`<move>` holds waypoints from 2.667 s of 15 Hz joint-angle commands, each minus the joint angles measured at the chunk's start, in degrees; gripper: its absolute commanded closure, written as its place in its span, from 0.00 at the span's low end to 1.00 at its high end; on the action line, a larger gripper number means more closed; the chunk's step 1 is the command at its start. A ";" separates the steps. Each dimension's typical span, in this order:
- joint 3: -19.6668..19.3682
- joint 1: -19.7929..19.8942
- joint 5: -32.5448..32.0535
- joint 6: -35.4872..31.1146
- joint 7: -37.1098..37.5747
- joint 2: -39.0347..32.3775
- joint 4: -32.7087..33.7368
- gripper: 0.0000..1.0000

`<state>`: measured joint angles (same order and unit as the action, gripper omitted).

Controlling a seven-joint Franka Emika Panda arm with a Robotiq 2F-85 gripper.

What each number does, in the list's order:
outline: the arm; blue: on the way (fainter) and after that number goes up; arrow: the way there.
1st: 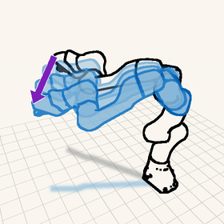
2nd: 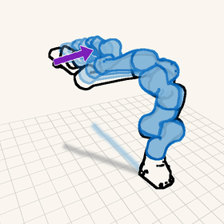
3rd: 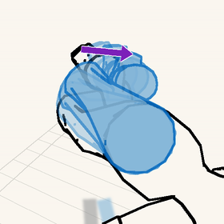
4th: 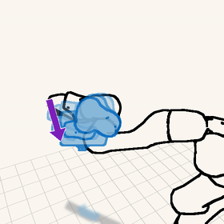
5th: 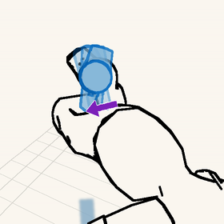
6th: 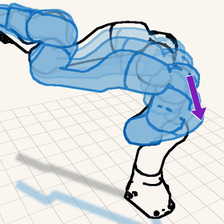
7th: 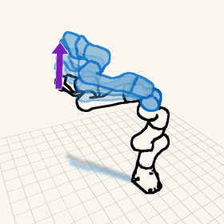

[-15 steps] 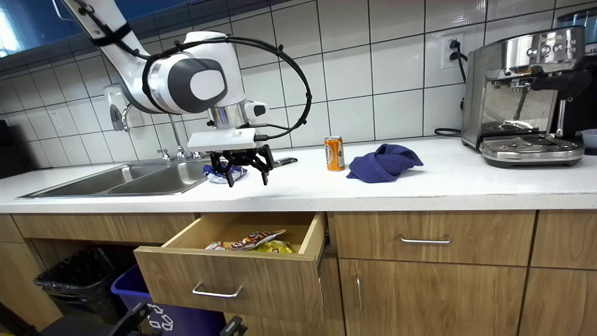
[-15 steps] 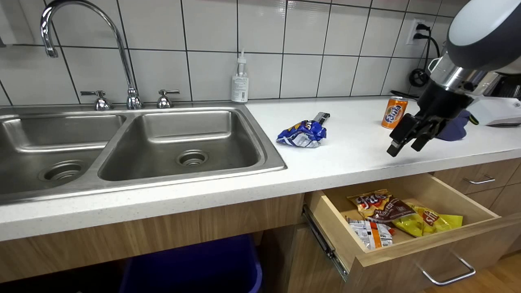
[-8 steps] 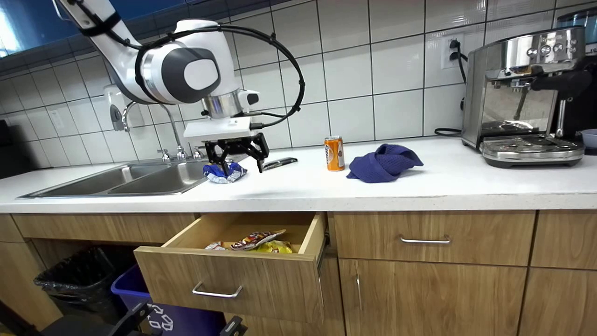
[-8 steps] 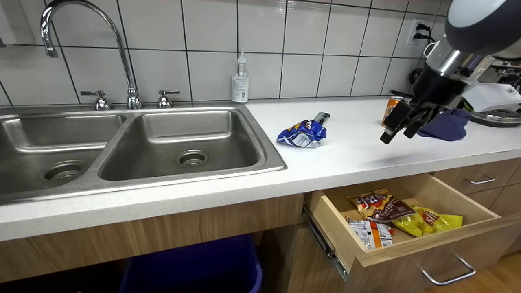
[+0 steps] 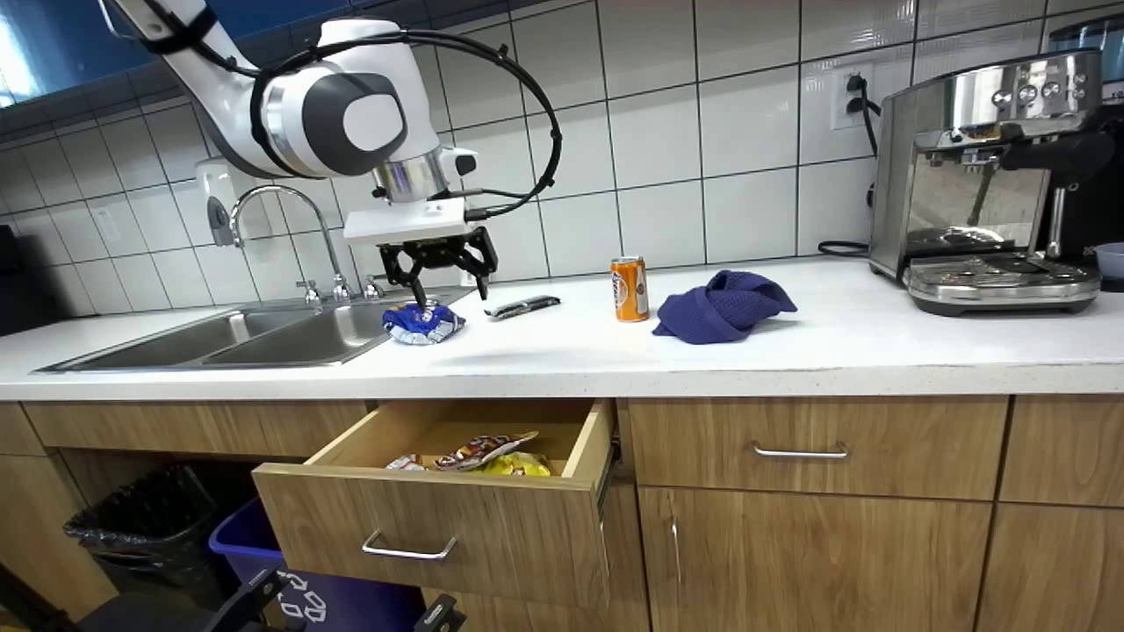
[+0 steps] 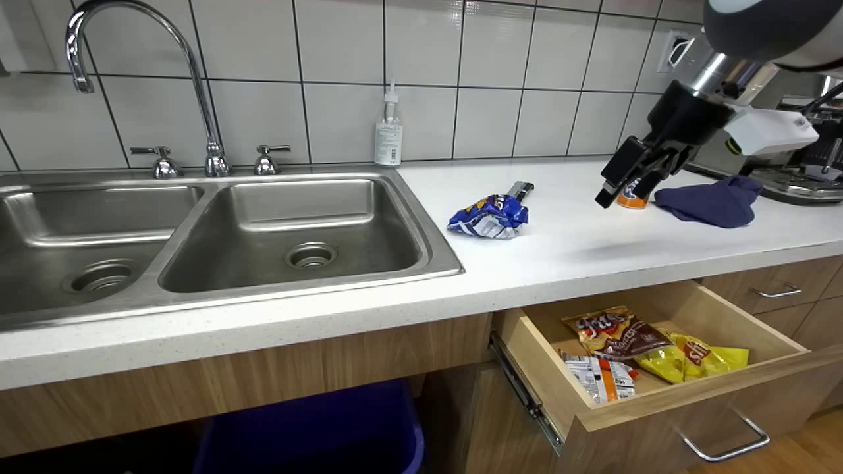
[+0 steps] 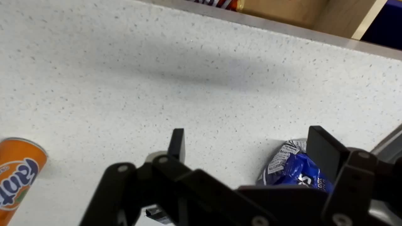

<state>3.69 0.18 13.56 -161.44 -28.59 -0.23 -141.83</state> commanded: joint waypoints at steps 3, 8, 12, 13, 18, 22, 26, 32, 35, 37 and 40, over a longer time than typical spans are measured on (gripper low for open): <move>0.32 -0.72 1.24 1.22 -2.99 -2.86 5.20 0.00; 0.38 -0.73 -0.30 0.01 -0.71 -2.77 4.04 0.00; 0.37 -0.72 -0.30 0.01 -0.71 -2.80 3.97 0.00; 0.37 -0.72 -0.30 0.01 -0.71 -2.80 3.97 0.00; 0.37 -0.72 -0.30 0.01 -0.71 -2.80 3.97 0.00; 0.37 -0.72 -0.30 0.01 -0.71 -2.80 3.97 0.00; 0.59 -0.58 1.78 1.47 -4.93 -3.73 5.83 0.00; 2.00 0.07 6.91 5.34 -16.10 -5.32 10.05 0.00; 2.64 -0.05 8.33 6.94 -18.85 -6.41 12.18 0.00; 3.12 -0.17 8.54 7.67 -19.49 -7.50 13.65 0.00; 4.07 -0.23 7.74 7.73 -19.05 -9.53 15.76 0.00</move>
<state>6.50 -0.68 20.50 -155.67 -45.60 -7.31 -129.71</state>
